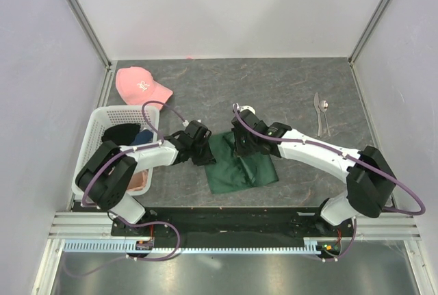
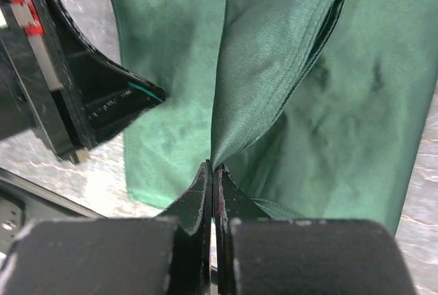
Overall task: Fold the napkin into a case and place the utensils inside
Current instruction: Fold the rectangle-folded napkin at the center of the board.
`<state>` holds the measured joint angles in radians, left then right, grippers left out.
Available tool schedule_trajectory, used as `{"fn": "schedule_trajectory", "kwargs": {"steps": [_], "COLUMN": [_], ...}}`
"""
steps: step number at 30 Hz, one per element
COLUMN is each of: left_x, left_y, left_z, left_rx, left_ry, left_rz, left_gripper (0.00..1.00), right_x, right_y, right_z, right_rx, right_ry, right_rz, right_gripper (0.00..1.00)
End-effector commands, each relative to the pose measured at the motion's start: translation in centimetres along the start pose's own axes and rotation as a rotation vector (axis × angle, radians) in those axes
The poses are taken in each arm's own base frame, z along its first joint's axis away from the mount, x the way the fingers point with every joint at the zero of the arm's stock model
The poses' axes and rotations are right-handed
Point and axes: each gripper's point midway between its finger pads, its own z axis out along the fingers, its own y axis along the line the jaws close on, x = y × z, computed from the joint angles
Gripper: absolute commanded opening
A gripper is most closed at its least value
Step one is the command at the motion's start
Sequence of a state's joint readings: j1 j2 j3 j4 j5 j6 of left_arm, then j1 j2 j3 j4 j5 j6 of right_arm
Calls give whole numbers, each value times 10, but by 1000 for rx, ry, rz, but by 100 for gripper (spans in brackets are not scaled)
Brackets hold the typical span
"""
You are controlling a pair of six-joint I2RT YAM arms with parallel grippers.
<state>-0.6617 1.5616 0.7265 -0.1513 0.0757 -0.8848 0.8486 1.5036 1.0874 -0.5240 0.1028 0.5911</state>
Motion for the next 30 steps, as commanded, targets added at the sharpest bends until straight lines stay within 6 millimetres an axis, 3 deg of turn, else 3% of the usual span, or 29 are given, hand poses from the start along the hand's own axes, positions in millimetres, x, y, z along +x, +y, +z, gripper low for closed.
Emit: {"fn": "schedule_trajectory", "kwargs": {"steps": [1, 10, 13, 20, 30], "left_x": [2, -14, -20, -1, 2], "left_y": [26, 18, 30, 42, 48], "left_z": [7, -33, -28, 0, 0], "left_rx": [-83, -52, -72, -91, -98], "left_ry": [-24, -83, -92, 2, -9], "left_rz": [42, -15, -34, -33, -27], "left_gripper": [12, 12, 12, 10, 10], "right_x": [-29, -34, -39, -19, -3], "right_y": [23, 35, 38, 51, 63], "right_z": [-2, -1, -1, 19, 42], "right_rx": [-46, -86, -96, -104, -112], "right_ry": [-100, -130, -145, -82, -45], "right_rz": [139, 224, 225, 198, 196], "right_gripper": [0, 0, 0, 0, 0]}}
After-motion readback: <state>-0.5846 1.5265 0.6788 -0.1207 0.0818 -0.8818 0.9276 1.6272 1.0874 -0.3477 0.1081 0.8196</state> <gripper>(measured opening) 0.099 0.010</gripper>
